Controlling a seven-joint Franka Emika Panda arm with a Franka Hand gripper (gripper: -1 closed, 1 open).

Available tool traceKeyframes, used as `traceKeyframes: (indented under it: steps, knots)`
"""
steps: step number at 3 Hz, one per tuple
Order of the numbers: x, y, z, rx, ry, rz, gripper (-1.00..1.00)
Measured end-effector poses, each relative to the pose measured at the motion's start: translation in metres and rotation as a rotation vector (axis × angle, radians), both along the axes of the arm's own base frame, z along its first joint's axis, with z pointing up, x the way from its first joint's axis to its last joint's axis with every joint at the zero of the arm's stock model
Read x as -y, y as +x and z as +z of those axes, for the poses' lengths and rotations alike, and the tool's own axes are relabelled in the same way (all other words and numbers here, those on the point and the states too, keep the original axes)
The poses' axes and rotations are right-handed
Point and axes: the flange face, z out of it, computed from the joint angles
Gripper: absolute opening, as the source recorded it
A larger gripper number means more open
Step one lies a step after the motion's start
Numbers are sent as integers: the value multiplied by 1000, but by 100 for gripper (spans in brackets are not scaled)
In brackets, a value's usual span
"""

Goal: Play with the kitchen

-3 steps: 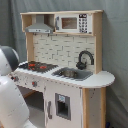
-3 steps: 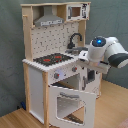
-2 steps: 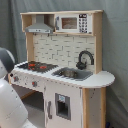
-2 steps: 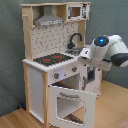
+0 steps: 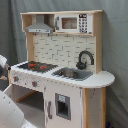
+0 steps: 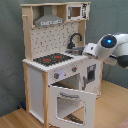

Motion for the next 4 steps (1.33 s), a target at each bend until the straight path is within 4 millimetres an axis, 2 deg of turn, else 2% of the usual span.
traceKeyframes:
  steps: [2, 4]
  knots:
    - [-11, -35, 11, 185, -195, 63, 100]
    - [-32, -55, -1, 333, -379, 143, 100]
